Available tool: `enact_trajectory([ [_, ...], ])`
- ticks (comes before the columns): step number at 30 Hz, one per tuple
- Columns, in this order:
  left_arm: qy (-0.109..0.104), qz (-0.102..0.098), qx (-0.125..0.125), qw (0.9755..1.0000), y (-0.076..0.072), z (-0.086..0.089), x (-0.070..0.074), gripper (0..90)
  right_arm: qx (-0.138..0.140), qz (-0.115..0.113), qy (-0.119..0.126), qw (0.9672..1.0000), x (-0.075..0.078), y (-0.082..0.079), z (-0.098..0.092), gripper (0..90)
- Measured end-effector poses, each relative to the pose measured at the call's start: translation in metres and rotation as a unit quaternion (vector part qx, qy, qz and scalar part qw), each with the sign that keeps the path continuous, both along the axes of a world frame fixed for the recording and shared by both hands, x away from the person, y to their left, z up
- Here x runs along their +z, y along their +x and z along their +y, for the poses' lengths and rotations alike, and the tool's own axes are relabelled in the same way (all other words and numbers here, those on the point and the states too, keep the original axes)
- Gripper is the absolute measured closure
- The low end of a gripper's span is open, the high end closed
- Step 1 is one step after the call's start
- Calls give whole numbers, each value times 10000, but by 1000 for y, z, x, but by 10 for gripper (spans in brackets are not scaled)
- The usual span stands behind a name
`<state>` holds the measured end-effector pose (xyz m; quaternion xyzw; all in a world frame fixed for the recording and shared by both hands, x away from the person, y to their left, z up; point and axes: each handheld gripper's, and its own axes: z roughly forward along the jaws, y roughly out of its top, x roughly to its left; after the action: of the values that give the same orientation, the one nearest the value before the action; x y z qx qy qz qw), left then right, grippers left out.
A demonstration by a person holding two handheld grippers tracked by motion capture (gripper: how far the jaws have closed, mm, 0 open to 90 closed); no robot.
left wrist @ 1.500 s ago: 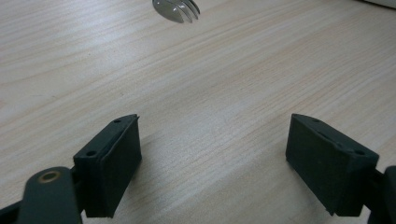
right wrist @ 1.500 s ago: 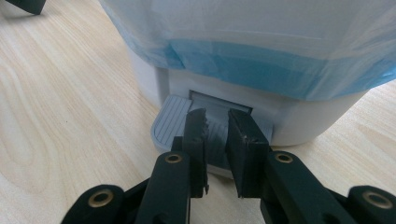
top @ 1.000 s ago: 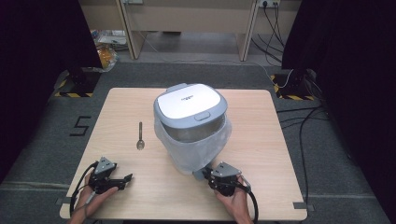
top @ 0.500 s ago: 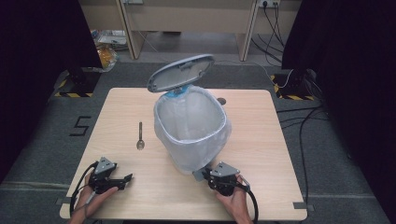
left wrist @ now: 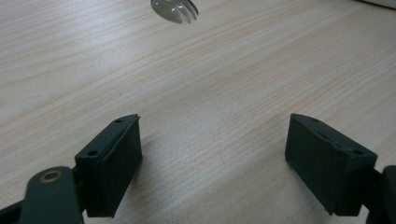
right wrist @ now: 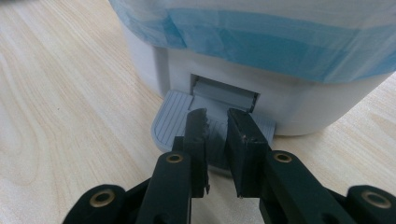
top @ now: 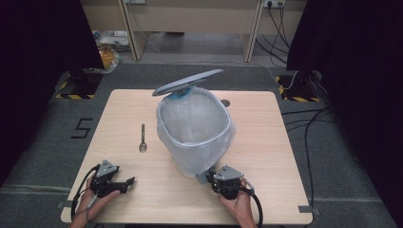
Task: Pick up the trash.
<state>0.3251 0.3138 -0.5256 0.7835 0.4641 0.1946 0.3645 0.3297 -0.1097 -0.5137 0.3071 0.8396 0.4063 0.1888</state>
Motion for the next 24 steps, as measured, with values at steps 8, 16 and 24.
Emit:
enact_trajectory([
  [8, -63, -49, 14, 10000, 2, 2, 1, 228, -1, -3, 1, 10000, 0, 0, 0, 782],
  [16, -261, -188, 244, 9992, 9, 7, 4, 228, 11, -3, 0, 10000, 0, 0, 0, 782],
  [24, -406, -283, 301, 9983, 30, 2, 15, 232, 12, -13, -4, 10000, 0, 0, 0, 782],
])
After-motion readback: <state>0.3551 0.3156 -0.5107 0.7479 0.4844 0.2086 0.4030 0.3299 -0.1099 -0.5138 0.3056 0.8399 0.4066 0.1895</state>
